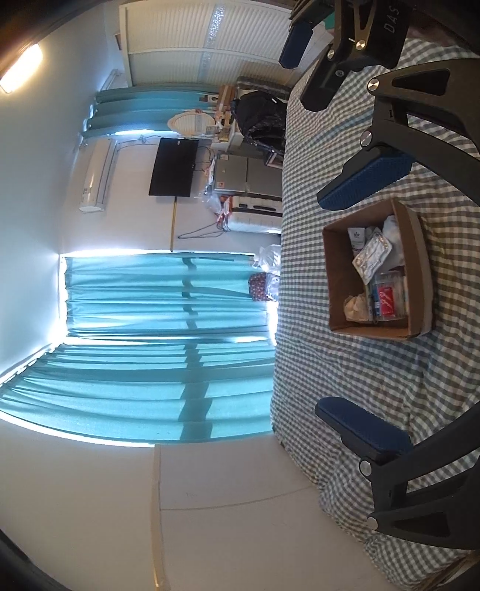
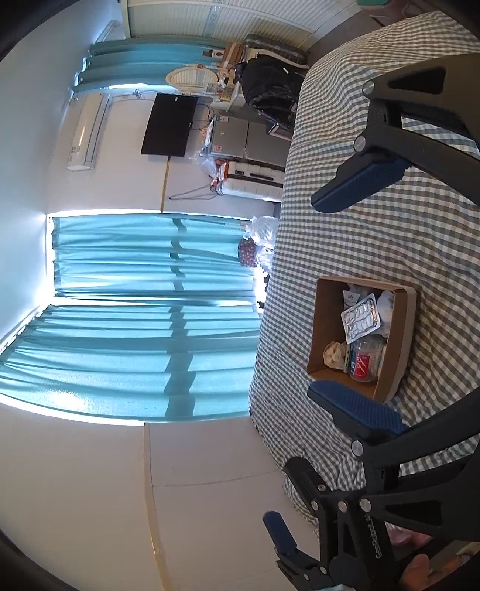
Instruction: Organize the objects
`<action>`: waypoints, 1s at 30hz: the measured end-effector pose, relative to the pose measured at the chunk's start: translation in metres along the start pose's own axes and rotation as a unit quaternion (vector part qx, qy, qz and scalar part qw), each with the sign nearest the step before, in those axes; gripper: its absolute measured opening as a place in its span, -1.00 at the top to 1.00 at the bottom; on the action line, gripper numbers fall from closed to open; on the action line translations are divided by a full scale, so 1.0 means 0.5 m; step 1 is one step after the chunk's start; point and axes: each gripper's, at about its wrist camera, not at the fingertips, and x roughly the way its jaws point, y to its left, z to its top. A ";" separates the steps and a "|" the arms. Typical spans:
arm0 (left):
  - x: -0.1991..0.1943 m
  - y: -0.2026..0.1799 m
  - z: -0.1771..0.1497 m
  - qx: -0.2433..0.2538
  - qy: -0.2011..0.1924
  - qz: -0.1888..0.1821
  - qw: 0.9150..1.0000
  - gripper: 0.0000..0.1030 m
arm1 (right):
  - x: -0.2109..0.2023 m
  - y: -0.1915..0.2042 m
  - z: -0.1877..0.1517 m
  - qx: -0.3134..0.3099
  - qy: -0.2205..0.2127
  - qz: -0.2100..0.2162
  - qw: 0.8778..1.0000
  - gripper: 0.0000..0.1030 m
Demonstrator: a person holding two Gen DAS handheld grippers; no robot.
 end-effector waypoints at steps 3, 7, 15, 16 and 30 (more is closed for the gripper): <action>-0.002 -0.001 -0.038 -0.005 -0.006 0.003 1.000 -1.00 | 0.006 -0.004 -0.029 0.010 -0.001 -0.001 1.000 -0.88; -0.003 -0.010 -0.084 0.010 0.001 -0.005 1.000 -1.00 | 0.027 -0.014 -0.076 0.025 0.007 -0.008 1.000 -0.99; 0.019 -0.024 -0.134 0.038 0.025 0.036 0.998 -1.00 | 0.065 -0.031 -0.147 0.028 0.027 -0.033 0.999 -1.00; 0.022 -0.021 -0.137 0.035 0.027 0.036 0.998 -1.00 | 0.069 -0.033 -0.152 0.029 0.030 -0.036 0.998 -1.00; 0.031 0.001 -0.156 0.007 0.050 0.043 0.998 -1.00 | 0.078 -0.040 -0.167 0.040 0.041 -0.036 0.998 -1.00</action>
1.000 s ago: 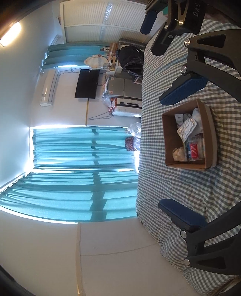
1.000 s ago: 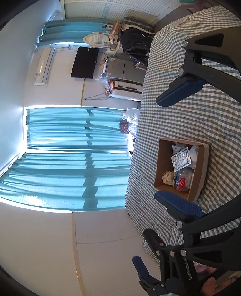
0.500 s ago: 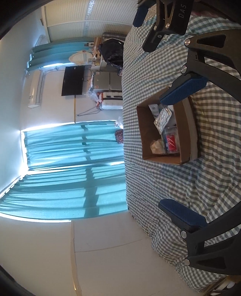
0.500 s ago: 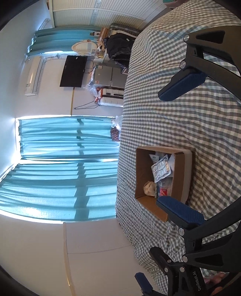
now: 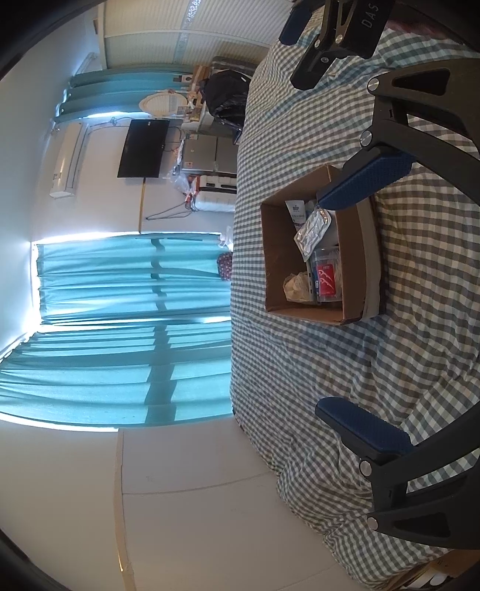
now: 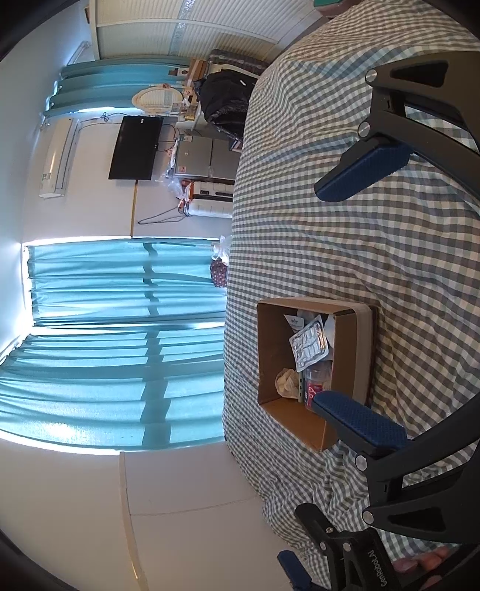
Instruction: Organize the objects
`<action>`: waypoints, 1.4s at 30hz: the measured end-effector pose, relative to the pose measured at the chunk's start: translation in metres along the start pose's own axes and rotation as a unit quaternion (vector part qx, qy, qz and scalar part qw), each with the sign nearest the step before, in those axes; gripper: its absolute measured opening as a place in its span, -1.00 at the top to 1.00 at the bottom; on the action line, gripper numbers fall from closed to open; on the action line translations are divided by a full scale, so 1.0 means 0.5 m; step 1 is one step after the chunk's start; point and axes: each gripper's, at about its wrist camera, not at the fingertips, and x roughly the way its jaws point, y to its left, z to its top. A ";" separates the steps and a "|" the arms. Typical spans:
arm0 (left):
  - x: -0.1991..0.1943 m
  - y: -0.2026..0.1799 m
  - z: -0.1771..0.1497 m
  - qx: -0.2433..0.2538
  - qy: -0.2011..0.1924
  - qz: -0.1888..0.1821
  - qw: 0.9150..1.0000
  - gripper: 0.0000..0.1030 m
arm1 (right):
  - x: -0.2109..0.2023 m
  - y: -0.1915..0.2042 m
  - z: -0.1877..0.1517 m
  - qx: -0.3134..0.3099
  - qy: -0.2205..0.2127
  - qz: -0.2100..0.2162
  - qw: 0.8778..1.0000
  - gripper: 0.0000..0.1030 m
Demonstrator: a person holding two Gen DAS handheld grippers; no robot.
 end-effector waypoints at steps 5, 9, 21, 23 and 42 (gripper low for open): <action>0.001 -0.003 -0.002 0.004 0.004 0.001 1.000 -1.00 | -0.002 0.004 0.002 0.000 -0.001 0.001 1.000 -1.00; 0.003 0.000 -0.003 0.001 0.006 -0.005 1.000 -1.00 | -0.002 0.005 0.002 0.000 -0.001 0.002 1.000 -1.00; 0.010 0.006 -0.010 -0.005 0.015 -0.001 1.000 -1.00 | 0.000 0.011 -0.001 -0.005 0.003 0.006 1.000 -1.00; 0.010 0.004 -0.011 -0.004 0.016 0.000 1.000 -1.00 | 0.000 0.012 -0.002 -0.006 0.003 0.007 1.000 -1.00; 0.006 0.001 -0.015 0.000 0.020 -0.005 1.000 -1.00 | 0.002 0.024 -0.009 -0.008 0.009 0.011 1.000 -1.00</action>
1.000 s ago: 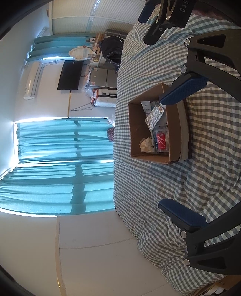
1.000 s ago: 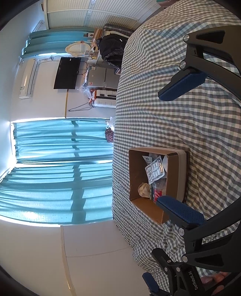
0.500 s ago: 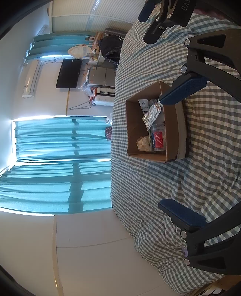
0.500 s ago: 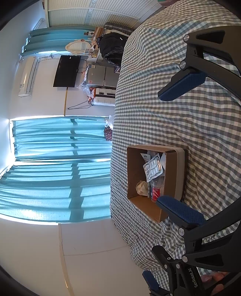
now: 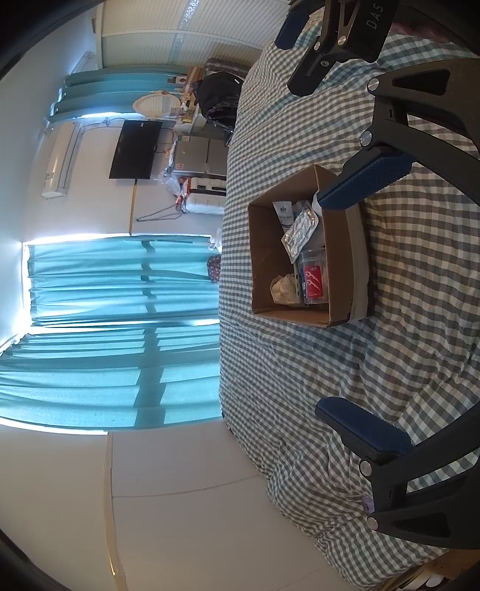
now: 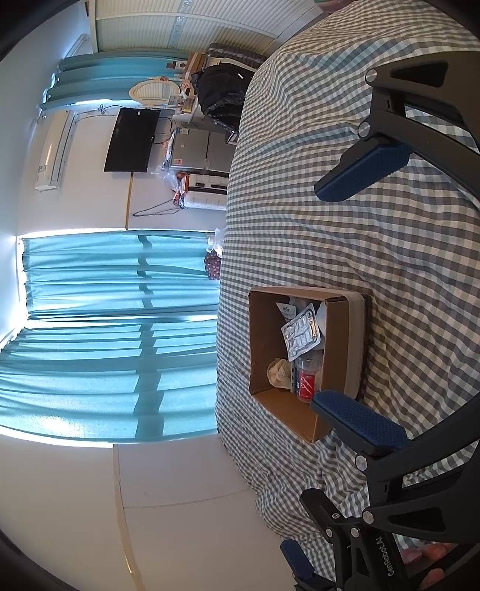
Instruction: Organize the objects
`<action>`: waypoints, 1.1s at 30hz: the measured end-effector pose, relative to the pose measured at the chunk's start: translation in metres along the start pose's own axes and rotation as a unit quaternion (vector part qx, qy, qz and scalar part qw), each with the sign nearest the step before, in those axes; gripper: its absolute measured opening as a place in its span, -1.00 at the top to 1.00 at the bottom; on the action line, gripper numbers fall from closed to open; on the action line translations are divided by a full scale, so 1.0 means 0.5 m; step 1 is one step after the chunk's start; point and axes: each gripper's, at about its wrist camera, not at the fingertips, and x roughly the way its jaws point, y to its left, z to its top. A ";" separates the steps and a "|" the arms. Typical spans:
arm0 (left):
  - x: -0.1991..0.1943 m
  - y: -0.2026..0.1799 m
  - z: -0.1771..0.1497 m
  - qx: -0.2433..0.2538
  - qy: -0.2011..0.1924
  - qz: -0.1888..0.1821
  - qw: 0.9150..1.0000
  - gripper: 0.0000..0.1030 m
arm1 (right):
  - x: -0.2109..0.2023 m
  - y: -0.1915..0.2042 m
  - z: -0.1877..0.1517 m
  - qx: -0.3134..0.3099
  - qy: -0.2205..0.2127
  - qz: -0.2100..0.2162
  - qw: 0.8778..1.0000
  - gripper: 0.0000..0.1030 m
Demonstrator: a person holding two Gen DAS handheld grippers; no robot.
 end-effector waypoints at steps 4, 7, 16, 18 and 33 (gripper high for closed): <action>-0.004 0.001 0.001 0.000 -0.005 -0.005 1.000 -1.00 | -0.001 0.003 0.001 -0.002 -0.001 0.000 1.000 -1.00; -0.006 0.000 0.003 0.001 -0.008 -0.002 1.000 -1.00 | 0.000 0.004 0.001 -0.001 0.000 -0.001 1.000 -1.00; -0.009 0.003 0.002 -0.002 -0.009 0.005 1.000 -1.00 | 0.002 0.003 0.001 -0.001 0.003 -0.001 1.000 -1.00; -0.009 0.005 0.002 -0.006 -0.008 0.006 1.000 -1.00 | 0.002 0.003 0.001 -0.001 0.003 -0.001 1.000 -1.00; -0.002 0.012 -0.003 -0.013 0.002 0.015 1.000 -1.00 | 0.007 0.006 -0.003 -0.002 0.007 -0.002 1.000 -1.00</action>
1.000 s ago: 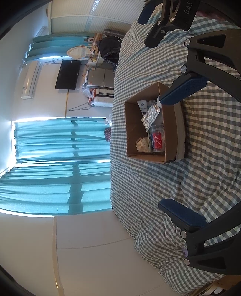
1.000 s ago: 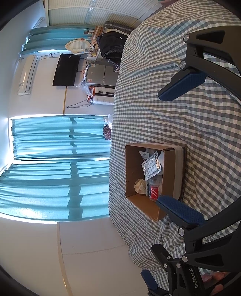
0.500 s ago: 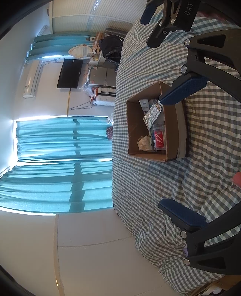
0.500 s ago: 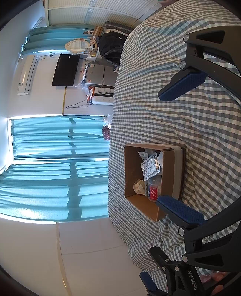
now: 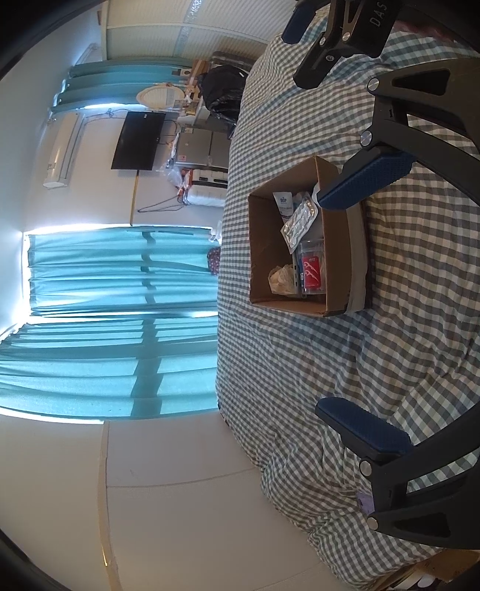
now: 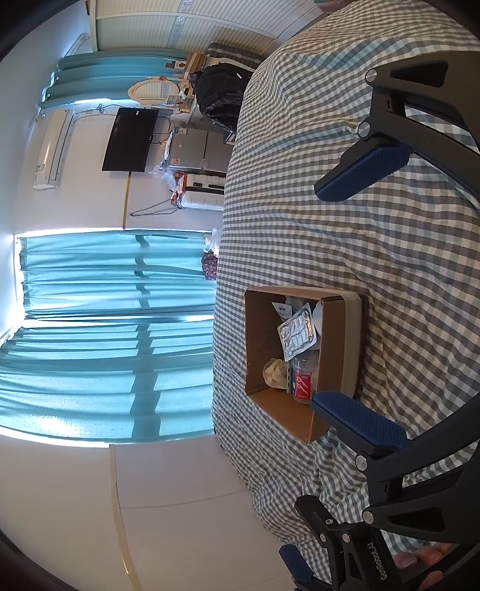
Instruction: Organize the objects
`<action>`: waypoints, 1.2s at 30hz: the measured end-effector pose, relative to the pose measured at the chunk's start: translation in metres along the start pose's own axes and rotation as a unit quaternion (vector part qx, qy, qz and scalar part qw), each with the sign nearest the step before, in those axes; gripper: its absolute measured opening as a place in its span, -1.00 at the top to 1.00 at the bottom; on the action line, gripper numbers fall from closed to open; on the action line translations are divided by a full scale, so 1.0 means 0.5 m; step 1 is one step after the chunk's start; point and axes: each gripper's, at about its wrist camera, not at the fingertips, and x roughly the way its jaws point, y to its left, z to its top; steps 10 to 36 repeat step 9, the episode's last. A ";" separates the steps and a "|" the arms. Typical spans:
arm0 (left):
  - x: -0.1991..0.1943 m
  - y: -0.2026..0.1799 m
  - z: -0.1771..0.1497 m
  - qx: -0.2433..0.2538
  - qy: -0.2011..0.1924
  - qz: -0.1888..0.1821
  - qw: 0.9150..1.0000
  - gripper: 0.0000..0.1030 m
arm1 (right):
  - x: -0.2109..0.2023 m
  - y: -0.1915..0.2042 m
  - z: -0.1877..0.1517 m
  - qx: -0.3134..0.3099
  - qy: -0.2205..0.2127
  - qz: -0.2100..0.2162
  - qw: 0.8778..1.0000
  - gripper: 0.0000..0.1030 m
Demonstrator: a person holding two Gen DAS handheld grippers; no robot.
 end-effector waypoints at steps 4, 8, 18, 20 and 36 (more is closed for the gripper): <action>0.002 0.000 -0.002 0.000 0.001 -0.001 1.000 -1.00 | 0.001 0.003 -0.001 -0.001 0.001 0.000 1.000 -1.00; 0.001 0.000 -0.003 0.003 0.000 0.000 1.000 -1.00 | 0.002 0.005 -0.003 -0.003 0.002 -0.001 1.000 -1.00; 0.002 -0.002 -0.002 0.005 0.000 0.000 1.000 -1.00 | 0.001 0.005 -0.003 -0.002 0.002 0.000 1.000 -1.00; 0.002 -0.002 -0.002 0.005 0.000 0.000 1.000 -1.00 | 0.001 0.005 -0.003 -0.002 0.002 0.000 1.000 -1.00; 0.002 -0.002 -0.002 0.005 0.000 0.000 1.000 -1.00 | 0.001 0.005 -0.003 -0.002 0.002 0.000 1.000 -1.00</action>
